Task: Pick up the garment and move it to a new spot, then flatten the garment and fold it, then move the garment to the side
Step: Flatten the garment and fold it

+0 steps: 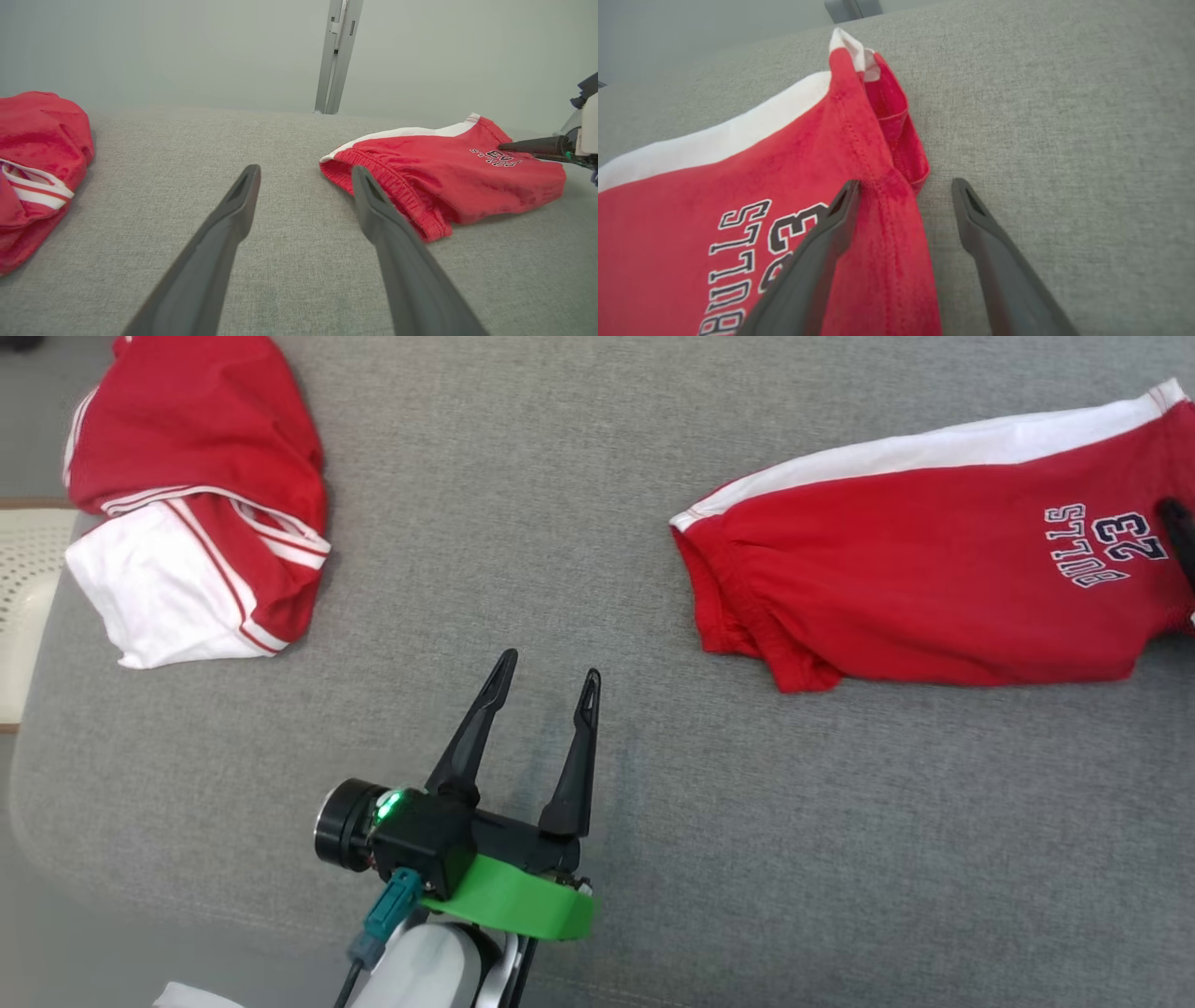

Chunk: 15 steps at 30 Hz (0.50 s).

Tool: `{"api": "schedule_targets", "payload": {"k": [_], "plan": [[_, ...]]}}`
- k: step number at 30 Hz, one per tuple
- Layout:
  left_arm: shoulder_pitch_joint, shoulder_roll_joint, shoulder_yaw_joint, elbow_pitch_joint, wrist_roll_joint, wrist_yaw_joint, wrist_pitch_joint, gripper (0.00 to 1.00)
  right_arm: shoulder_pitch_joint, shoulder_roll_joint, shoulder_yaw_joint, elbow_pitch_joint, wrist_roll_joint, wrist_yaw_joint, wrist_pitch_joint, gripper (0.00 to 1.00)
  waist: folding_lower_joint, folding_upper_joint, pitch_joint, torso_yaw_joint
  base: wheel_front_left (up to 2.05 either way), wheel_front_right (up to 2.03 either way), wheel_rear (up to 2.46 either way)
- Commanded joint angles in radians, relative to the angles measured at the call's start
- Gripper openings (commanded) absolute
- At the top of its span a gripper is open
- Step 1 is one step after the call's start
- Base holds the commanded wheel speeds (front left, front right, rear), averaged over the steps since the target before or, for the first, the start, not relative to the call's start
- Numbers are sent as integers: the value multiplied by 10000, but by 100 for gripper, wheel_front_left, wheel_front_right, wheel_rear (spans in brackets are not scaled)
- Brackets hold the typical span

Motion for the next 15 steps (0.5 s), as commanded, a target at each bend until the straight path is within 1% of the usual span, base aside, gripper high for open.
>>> {"api": "schedule_targets", "payload": {"k": [1, 4, 5, 6, 7, 8, 11, 15], "plan": [[121, -23, 53, -34, 110, -49, -32, 100, -135, 7, 47, 235, -108, 1, 35, 100, 0, -1, 135, 456, 0, 0, 0], [140, -46, 82, -77, 160, -131, -32, 100, -267, 66, 270, 787, -159, 1, 158, 100, 0, -1, 172, 558, 0, 0, 0], [141, -49, 95, -77, 159, -129, -31, 100, -282, 71, 351, 910, -200, 1, 189, 97, 0, -1, 179, 572, 0, 0, 0], [143, -53, 111, -79, 148, -138, -33, 100, -301, 104, 457, 1031, -222, 1, 189, 75, 0, -1, 181, 577, 0, 0, 0], [137, -54, 118, -94, 126, -128, -31, 100, -325, 136, 504, 1141, -207, 1, 160, 11, 0, -1, 179, 569, 0, 0, 0], [128, -56, 127, -94, 114, -88, -31, 100, -332, 181, 562, 1250, -256, 1, 91, 0, 0, -1, 158, 538, 0, 0, 0], [165, -52, 165, -98, 109, 14, -31, 100, -331, 161, 606, 1473, -230, -10, -165, 0, 0, -1, 36, 352, 0, 0, 0], [292, -49, 287, -19, 182, 32, -31, 100, -171, 95, 549, 1661, -116, -17, -686, 0, 0, -1, -288, -163, 0, 0, 0]]}}
